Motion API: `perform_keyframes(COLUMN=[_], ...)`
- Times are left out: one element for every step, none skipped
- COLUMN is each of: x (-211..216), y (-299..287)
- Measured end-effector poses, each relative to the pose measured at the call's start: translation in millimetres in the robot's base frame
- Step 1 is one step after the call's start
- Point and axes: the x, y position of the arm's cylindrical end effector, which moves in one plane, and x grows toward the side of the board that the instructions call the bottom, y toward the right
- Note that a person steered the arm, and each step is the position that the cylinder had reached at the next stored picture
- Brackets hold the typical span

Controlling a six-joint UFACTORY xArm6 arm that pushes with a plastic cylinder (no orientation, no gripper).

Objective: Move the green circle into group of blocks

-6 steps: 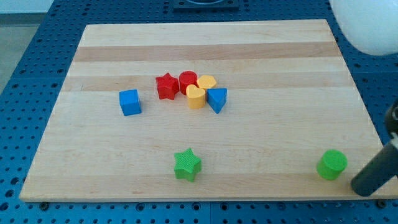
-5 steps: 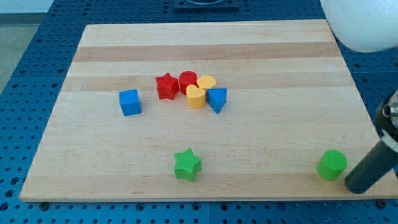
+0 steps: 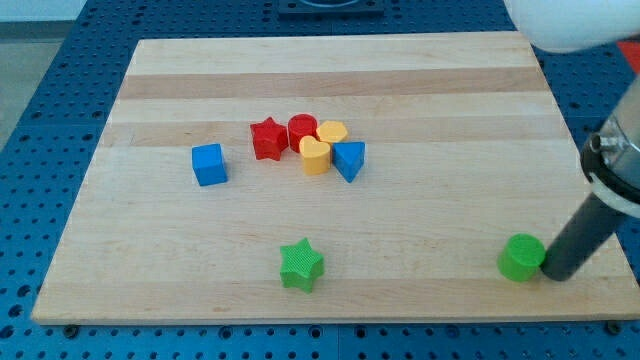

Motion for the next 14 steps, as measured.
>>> perform_keyframes(x=[-3.6, -3.6, -3.5, -4.4, -4.7, -10.3, -24.6, -41.2, -58.3, -71.8, -69.2, -44.4, -43.7, -54.3], y=[-31.0, -57.2, -85.8, -111.0, -140.8, -159.1, -171.5, -184.6, -199.0, -225.0, -242.6, -271.0, -302.1, -306.7])
